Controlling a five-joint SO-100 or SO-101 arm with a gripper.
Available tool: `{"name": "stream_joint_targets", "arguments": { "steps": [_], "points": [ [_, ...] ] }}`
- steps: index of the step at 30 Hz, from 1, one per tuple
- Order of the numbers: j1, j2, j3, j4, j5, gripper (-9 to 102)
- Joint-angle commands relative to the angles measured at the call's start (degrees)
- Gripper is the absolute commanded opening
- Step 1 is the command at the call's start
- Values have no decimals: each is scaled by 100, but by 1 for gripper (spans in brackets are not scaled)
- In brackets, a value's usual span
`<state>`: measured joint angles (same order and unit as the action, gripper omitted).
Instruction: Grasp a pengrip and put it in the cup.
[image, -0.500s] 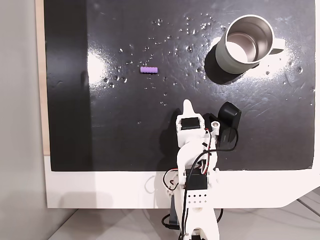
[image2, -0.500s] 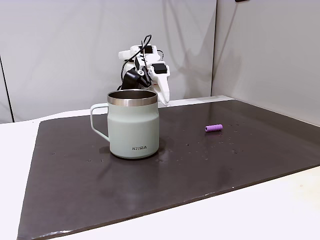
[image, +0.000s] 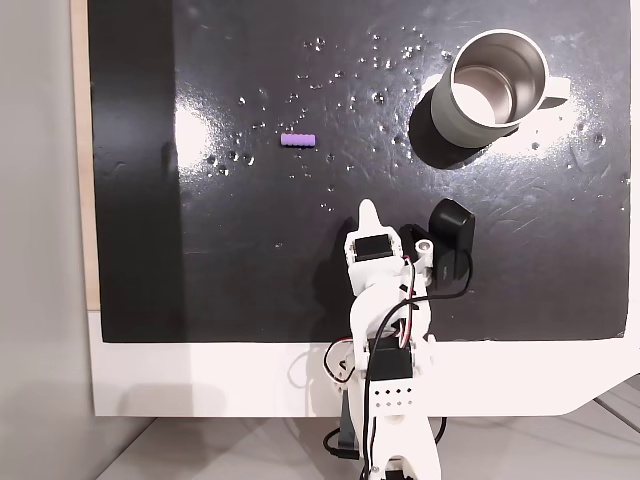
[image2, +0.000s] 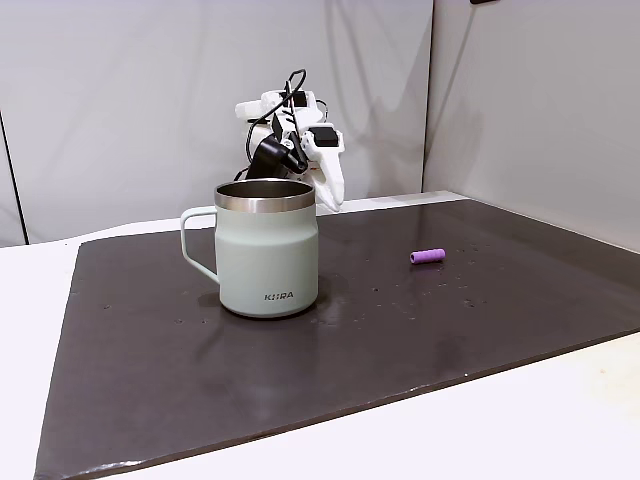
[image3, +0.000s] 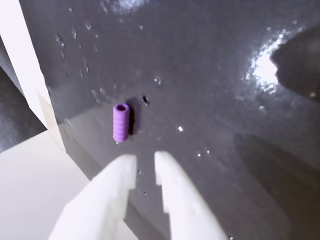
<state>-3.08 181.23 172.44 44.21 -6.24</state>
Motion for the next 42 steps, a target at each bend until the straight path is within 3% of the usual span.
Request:
{"name": "stream_joint_targets", "arguments": {
  "steps": [1,7,20,35,42],
  "points": [
    [-211,79,-545,62,-290,0],
    [-1389,-677,-1960,1002,-1450,0],
    [-3313,-4254,-5810,3085,-1441,0],
    [-3604,-6996,-8007,3709,1608,0],
    [-2769,-7893,-8640,3647,2856,0]
  ]
}}
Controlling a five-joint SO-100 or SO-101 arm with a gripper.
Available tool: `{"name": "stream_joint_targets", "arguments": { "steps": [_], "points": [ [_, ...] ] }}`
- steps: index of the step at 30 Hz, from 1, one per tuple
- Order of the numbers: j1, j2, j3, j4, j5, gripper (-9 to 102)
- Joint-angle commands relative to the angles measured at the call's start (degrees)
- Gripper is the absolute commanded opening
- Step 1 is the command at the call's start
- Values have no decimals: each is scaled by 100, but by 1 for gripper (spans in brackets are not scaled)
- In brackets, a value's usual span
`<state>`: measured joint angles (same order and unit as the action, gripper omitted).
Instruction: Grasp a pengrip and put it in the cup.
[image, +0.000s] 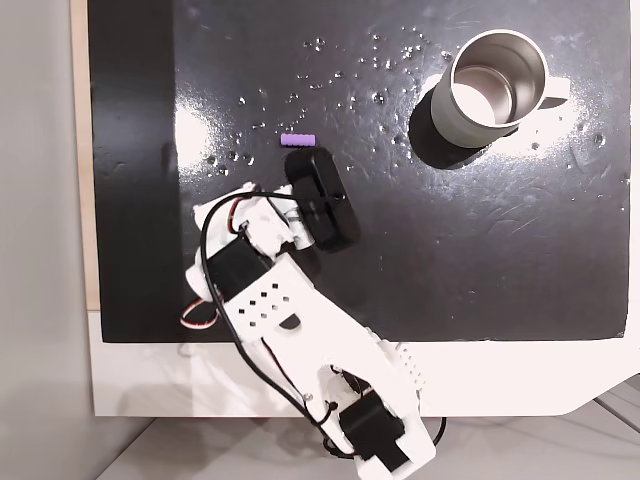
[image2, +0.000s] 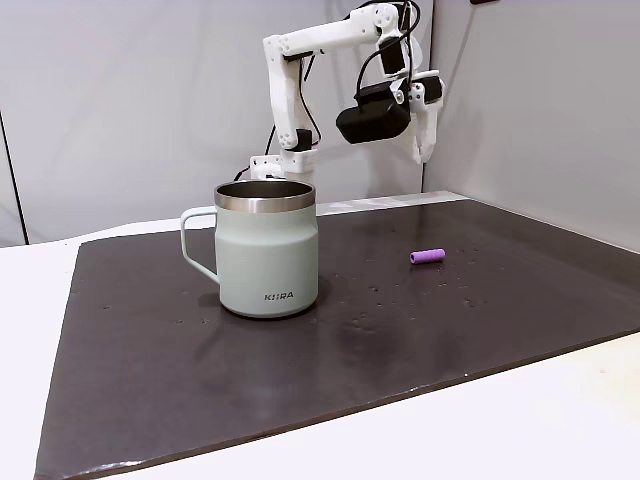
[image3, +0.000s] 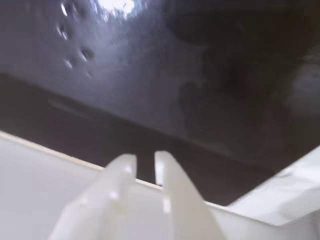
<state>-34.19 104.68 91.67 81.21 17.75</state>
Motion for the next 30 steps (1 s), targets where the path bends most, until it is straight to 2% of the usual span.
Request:
{"name": "stream_joint_targets", "arguments": {
  "steps": [1,4,13,22,30],
  "points": [
    [413,-387,-703,-44,729,0],
    [483,-861,-1072,26,1406,3],
    [527,-2136,-2021,220,2514,28],
    [1230,-3437,-3164,738,2461,31],
    [1494,-4201,-4061,844,2074,30]
  ]
}}
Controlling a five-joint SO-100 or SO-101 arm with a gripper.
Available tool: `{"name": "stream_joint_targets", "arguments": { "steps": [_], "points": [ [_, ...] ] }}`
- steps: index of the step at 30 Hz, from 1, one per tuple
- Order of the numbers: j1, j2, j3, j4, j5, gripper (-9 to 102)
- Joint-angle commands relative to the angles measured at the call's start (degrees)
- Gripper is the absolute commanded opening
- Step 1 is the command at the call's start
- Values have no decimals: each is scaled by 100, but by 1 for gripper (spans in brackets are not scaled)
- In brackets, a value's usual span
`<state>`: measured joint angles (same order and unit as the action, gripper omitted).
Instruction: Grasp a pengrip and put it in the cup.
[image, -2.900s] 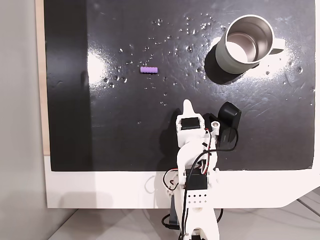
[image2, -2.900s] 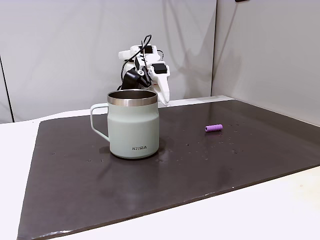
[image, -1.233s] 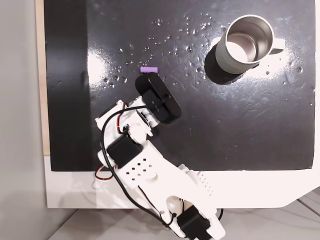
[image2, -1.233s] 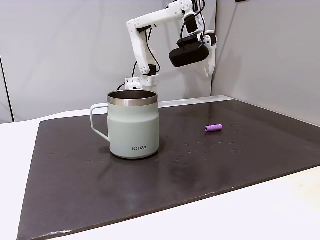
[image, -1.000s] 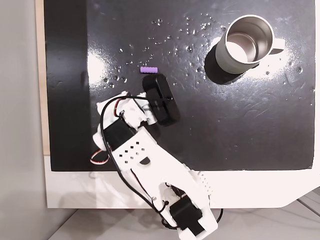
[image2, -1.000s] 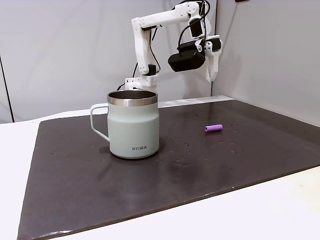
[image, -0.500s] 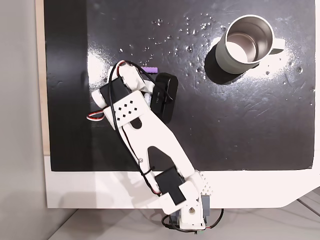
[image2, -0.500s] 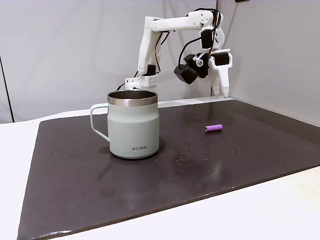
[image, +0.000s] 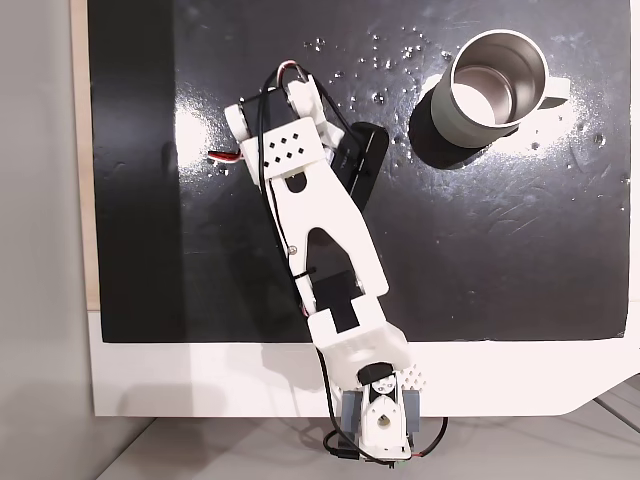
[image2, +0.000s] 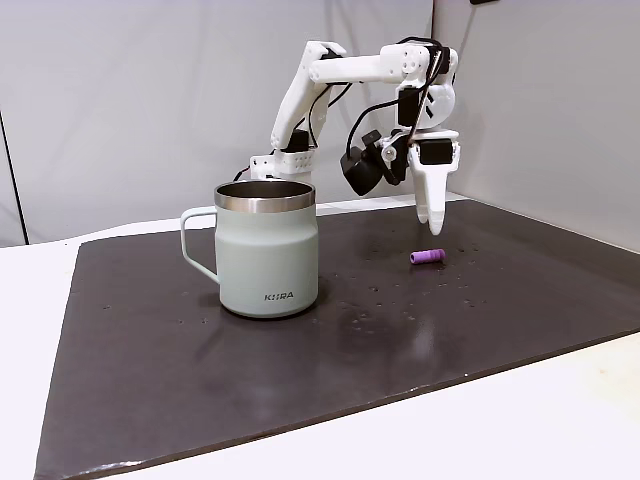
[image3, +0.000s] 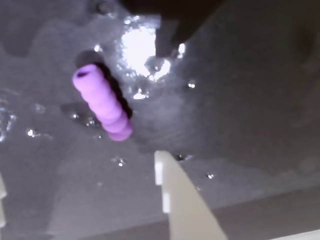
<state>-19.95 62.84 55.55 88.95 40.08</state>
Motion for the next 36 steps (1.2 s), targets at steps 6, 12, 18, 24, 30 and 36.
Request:
{"name": "stream_joint_targets", "arguments": {
  "steps": [6,12,18,24,30,36],
  "points": [
    [211,-492,-791,176,-264,30],
    [281,-896,-1099,220,-396,26],
    [343,-1257,-1433,220,-439,22],
    [316,-1617,-1705,220,-615,15],
    [387,-1749,-1758,264,-756,1],
    [483,-1345,-1688,343,-712,0]
  ]
}}
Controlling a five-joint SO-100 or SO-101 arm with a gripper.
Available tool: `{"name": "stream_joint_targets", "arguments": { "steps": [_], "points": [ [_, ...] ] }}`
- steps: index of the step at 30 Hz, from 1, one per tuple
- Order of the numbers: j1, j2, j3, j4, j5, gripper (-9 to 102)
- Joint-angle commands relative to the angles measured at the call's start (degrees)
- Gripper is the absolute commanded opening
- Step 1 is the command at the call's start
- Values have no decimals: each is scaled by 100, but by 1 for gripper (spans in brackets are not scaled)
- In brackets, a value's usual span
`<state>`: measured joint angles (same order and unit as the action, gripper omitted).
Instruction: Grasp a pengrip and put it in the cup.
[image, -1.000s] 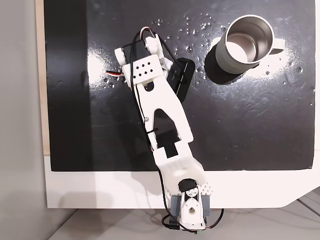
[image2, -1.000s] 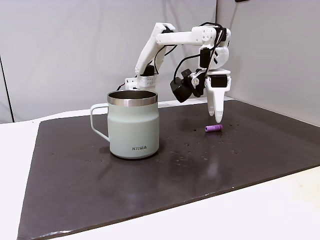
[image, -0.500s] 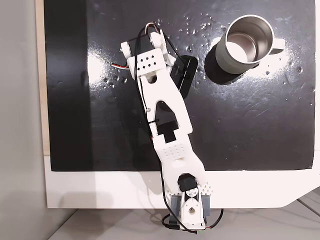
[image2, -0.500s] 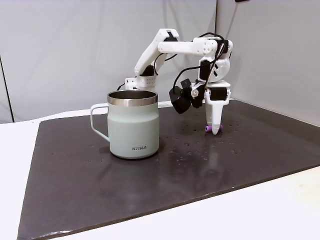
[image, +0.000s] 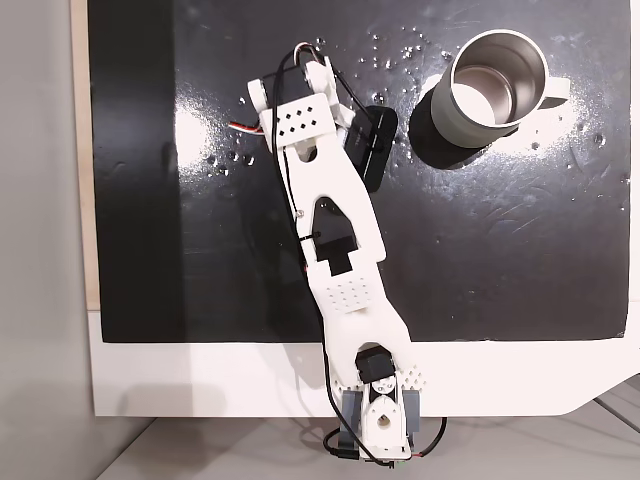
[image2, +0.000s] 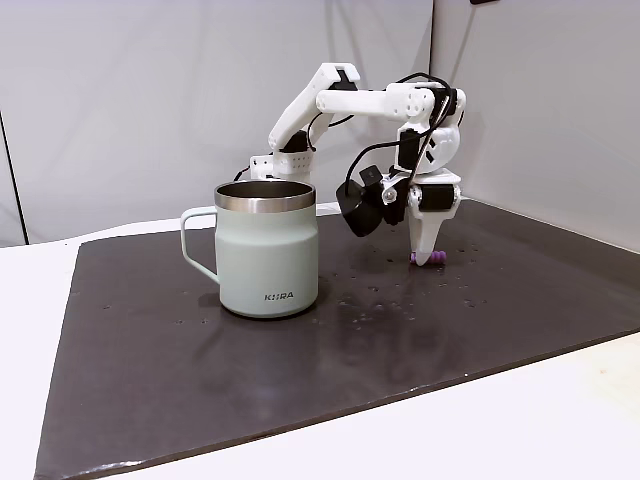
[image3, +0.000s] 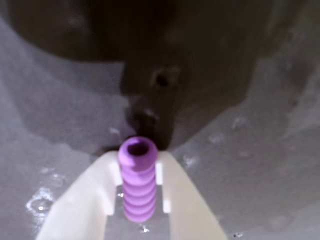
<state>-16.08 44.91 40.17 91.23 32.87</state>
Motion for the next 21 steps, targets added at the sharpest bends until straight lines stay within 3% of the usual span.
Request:
{"name": "stream_joint_targets", "arguments": {
  "steps": [1,14,21],
  "points": [
    [105,615,-97,132,9,0],
    [272,3243,1397,703,-1028,0],
    [835,4395,2522,1125,-1934,0]
  ]
}}
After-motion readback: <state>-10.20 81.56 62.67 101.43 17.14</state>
